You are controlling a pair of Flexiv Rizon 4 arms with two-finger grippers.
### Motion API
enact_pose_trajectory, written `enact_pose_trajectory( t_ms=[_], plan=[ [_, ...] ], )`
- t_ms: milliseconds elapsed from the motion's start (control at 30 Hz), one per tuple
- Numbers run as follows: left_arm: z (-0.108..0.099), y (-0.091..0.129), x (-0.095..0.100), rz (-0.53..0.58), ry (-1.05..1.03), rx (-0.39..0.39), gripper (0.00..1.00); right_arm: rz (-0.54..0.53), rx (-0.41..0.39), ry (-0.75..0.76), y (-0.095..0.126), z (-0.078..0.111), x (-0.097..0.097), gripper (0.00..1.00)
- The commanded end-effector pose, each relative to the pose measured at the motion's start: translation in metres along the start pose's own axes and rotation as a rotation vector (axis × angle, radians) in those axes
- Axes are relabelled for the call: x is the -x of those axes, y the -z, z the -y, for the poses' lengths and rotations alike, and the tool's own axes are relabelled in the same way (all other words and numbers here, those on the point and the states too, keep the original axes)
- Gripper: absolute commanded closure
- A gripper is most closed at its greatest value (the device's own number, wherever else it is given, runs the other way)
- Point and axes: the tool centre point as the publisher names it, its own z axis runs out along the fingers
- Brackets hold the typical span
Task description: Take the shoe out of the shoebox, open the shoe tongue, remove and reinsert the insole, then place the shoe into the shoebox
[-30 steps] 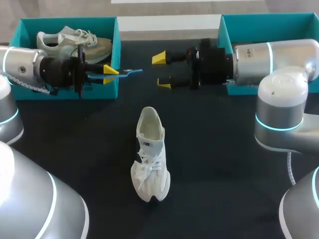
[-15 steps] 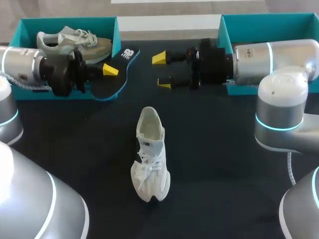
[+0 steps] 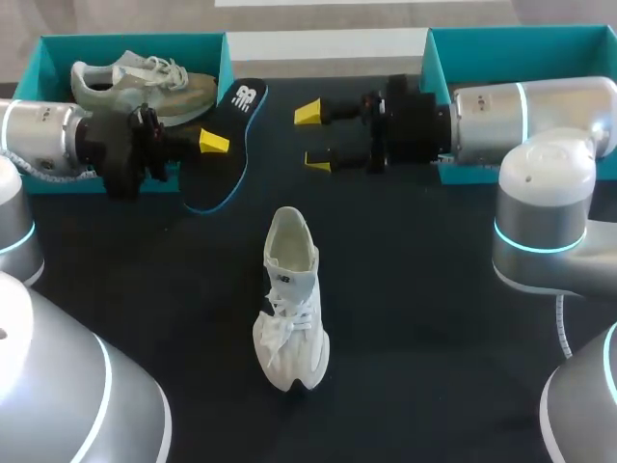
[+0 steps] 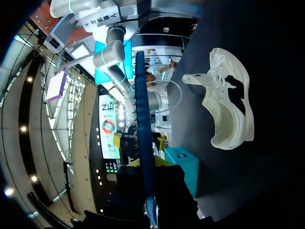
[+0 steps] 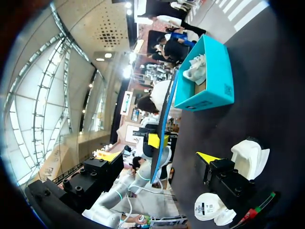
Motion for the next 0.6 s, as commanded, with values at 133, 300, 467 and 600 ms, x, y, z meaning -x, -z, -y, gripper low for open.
enact_pose_trajectory(
  t_ms=[133,300,467,600],
  plan=[
    [-0.005,-0.006,0.006,0.02,-0.06,0.04,1.0,-0.008,-0.03,-0.005,-0.025,0.006,0.004,0.0],
    [-0.012,-0.017,0.004,0.032,-0.086,0.06,1.0,-0.004,-0.053,-0.01,-0.037,0.01,0.002,0.0],
    [-0.018,-0.029,0.0,-0.006,-0.151,0.096,1.0,-0.009,-0.064,-0.013,-0.046,0.013,0.001,0.23],
    [-0.024,-0.037,-0.005,-0.014,-0.151,0.097,1.0,-0.016,-0.083,-0.018,-0.053,0.015,0.002,0.32]
  ],
)
